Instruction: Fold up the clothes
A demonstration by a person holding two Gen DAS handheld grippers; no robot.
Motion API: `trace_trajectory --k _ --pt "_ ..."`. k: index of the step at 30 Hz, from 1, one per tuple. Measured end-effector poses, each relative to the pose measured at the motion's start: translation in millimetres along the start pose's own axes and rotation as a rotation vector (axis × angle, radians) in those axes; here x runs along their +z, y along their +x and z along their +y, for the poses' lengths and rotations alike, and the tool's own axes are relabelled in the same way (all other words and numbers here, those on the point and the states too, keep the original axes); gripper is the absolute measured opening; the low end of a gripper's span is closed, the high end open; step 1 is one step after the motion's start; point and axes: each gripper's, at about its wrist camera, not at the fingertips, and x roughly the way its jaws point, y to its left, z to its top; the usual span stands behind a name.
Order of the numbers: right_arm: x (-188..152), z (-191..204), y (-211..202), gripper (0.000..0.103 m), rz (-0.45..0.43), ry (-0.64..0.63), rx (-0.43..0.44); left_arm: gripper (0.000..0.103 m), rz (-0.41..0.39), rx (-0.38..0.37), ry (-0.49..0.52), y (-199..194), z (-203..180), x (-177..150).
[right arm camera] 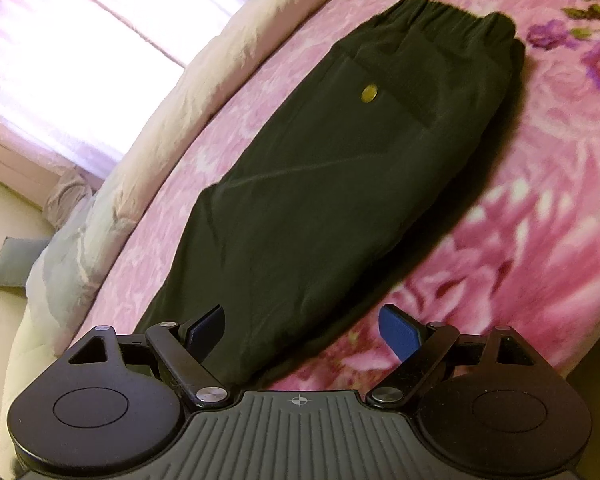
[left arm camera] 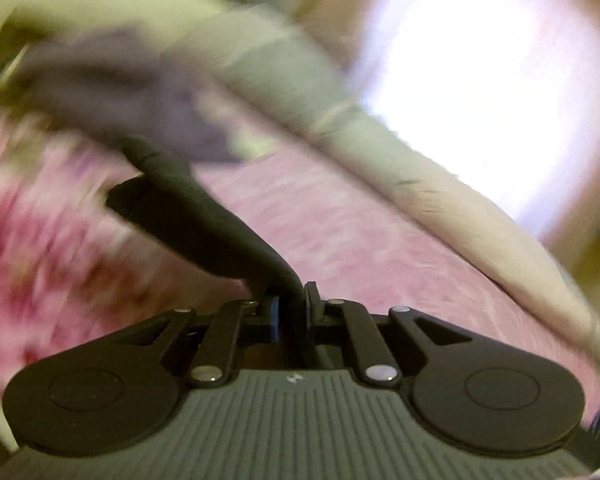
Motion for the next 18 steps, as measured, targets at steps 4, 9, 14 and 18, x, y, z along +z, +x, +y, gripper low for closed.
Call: trace_trajectory --k 4,9,14,18 --pt "2.4 -0.1 -5.3 0.087 -0.026 -0.008 -0.002 0.008 -0.051 -0.155 0.400 -15.6 -83.7 -0.6" --pt "4.2 6.0 -7.8 0.087 -0.053 -0.025 0.008 0.021 0.151 -0.383 0.836 -4.2 -168.0 -87.5" --pt "4.4 15.7 -4.5 0.087 -0.057 -0.039 0.042 0.022 0.213 -0.349 0.975 9.7 -182.8 -141.8" --pt "0.5 24.6 -1.5 0.087 -0.035 -0.033 0.139 0.027 0.257 -0.411 0.833 -2.6 -168.0 -112.7"
